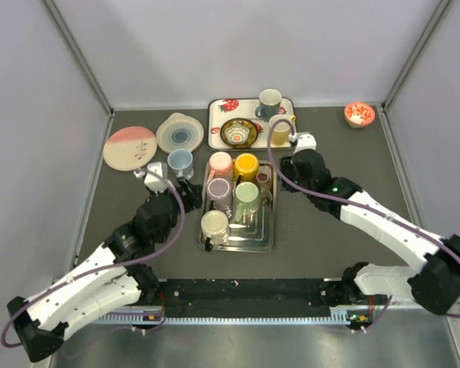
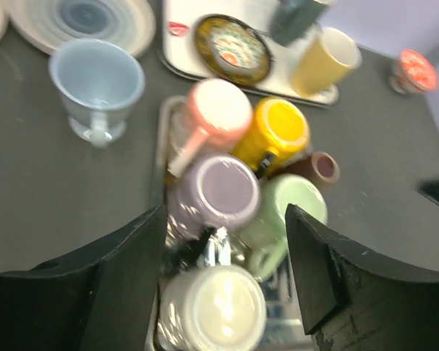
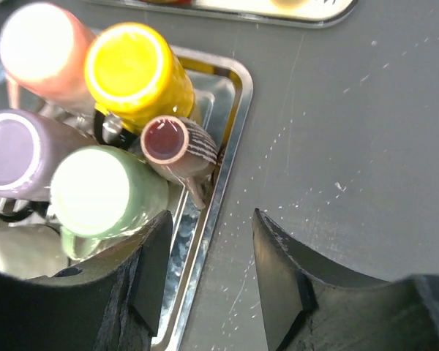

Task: Turn the mug right side up

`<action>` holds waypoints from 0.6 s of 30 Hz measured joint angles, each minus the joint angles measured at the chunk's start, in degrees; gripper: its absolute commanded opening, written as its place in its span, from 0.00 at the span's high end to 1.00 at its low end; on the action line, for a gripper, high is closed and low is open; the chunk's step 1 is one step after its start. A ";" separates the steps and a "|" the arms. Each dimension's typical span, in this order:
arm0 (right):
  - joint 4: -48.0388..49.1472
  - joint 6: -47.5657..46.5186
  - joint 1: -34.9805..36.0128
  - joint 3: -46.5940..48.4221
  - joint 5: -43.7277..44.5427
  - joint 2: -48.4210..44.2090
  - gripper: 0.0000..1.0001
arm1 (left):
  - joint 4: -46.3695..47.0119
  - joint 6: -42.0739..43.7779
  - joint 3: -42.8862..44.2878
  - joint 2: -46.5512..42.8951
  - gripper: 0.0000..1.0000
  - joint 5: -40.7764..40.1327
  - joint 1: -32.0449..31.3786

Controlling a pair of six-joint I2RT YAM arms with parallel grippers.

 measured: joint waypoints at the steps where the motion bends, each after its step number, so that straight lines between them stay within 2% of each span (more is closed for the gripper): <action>1: -0.48 0.20 0.00 0.00 -0.02 -2.23 0.51 | -0.83 0.26 2.25 2.64 0.26 1.53 2.97; 5: -1.75 0.37 0.07 -0.20 -0.04 -9.25 0.51 | -2.60 0.81 8.81 13.16 0.21 10.47 18.49; 7: -2.21 0.55 0.09 -0.94 -0.09 -12.33 0.51 | -3.80 1.68 11.39 18.78 0.20 13.40 23.96; 13: -3.76 0.76 0.09 -5.38 -0.52 -17.94 0.52 | -7.34 8.85 19.17 33.51 0.23 18.45 28.48; 18: -4.24 0.74 0.11 -8.22 -2.23 -19.34 0.52 | -7.80 14.91 21.90 42.45 0.24 22.86 32.59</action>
